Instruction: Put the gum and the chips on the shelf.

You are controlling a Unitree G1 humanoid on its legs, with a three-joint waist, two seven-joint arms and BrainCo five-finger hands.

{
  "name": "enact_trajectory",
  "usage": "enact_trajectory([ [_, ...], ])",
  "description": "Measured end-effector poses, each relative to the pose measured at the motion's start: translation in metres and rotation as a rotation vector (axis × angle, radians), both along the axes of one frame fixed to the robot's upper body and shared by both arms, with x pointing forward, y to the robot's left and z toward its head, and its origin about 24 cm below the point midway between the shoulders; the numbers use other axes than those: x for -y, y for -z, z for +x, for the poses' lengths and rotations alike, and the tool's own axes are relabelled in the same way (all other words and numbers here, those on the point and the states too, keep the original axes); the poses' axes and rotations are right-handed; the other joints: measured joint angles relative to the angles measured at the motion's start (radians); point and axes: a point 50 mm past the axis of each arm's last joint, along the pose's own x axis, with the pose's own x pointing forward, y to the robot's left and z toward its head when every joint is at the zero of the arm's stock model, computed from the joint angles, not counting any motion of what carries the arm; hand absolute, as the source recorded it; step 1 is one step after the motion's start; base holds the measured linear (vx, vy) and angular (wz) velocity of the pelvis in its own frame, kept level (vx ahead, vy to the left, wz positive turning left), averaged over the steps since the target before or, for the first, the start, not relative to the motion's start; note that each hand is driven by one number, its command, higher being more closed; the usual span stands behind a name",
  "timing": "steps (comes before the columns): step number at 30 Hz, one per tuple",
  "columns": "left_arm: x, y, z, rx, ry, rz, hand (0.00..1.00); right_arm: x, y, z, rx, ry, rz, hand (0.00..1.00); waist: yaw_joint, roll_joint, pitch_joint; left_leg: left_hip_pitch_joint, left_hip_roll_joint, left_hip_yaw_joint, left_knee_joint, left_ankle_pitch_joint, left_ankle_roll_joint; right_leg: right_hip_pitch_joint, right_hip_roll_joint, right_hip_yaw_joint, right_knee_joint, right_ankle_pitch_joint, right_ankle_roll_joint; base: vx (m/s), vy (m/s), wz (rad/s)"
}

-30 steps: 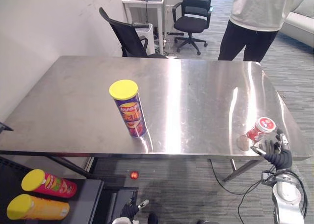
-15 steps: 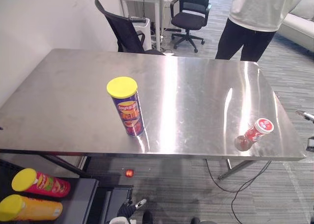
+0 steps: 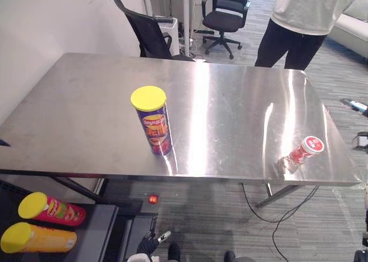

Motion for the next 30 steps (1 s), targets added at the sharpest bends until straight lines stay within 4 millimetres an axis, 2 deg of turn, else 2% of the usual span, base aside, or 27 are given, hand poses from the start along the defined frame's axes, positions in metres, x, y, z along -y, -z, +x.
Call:
enact_trajectory([
  [10,-0.002,0.000,0.000,0.003,-0.023,-0.002,0.00,0.000,0.011,-0.007,-0.061,-0.015,-0.015,0.00,-0.001,-0.002,-0.001,-0.015,-0.002,-0.008,0.000,0.010,0.001,-0.002,0.000,-0.015,-0.009,0.000,0.001,-0.04,-0.009,0.05],
  [16,-0.003,-0.001,-0.001,0.005,-0.029,0.000,0.00,0.007,0.031,-0.014,-0.109,0.035,0.067,0.00,-0.001,-0.004,-0.002,-0.019,-0.002,-0.010,0.001,0.012,-0.001,0.001,0.001,-0.025,-0.015,0.001,0.002,0.02,-0.008,0.03],
  [30,-0.003,-0.001,-0.001,0.008,-0.028,0.000,0.00,0.006,0.067,-0.016,-0.232,0.065,0.139,0.00,0.003,-0.003,-0.003,-0.022,-0.001,-0.009,0.000,0.012,-0.001,-0.012,0.000,-0.022,-0.007,0.001,0.002,-0.03,-0.004,0.00],
])
